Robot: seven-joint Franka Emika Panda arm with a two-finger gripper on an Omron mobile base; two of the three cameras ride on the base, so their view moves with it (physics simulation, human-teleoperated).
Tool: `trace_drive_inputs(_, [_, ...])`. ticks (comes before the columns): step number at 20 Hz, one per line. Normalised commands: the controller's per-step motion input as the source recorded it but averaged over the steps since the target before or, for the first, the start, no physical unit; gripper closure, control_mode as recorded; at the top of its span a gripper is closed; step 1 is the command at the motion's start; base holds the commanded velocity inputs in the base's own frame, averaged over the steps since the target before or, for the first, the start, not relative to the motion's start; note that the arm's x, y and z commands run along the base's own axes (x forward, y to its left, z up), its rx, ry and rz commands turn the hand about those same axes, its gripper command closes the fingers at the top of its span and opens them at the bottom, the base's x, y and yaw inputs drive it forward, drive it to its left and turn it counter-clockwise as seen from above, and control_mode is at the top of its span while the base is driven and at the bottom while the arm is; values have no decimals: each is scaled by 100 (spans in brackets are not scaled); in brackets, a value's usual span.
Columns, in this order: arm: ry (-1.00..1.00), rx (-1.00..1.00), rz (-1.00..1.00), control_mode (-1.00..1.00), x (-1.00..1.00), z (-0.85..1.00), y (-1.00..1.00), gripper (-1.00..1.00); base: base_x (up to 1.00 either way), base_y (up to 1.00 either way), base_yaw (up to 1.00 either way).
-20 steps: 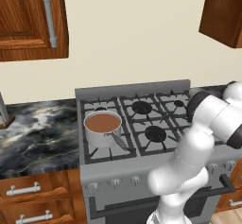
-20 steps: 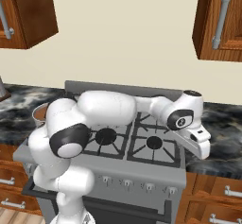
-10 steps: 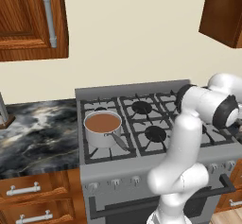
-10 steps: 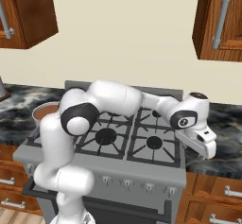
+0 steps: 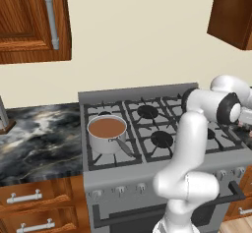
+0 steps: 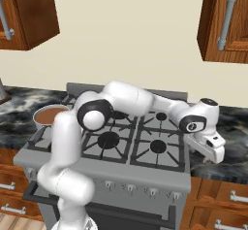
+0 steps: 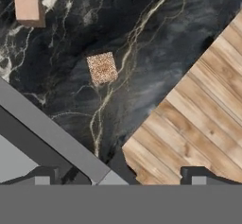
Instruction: Pick up the sugar cube(s) and place them in the saucepan with hot chocolate.
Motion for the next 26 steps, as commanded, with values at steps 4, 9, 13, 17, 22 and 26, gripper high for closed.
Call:
trace_drive_inputs(4, [0,0,0,-100,25,-15,-22,-100,0,0,0])
trace_drive_inputs(9, [0,0,0,-100,24,-26,-8,-100,0,0,0])
trace_drive_inputs(13, [0,0,0,-100,24,-34,0,-100,0,0,0])
trace_drive_inputs(17, [0,0,0,-100,14,-32,-9,-100,0,0,0])
trace_drive_inputs(22, [0,0,0,-100,8,-29,-28,-100,0,0,0])
trace_drive_inputs(26, [0,0,0,-100,19,-31,-17,-100,0,0,0])
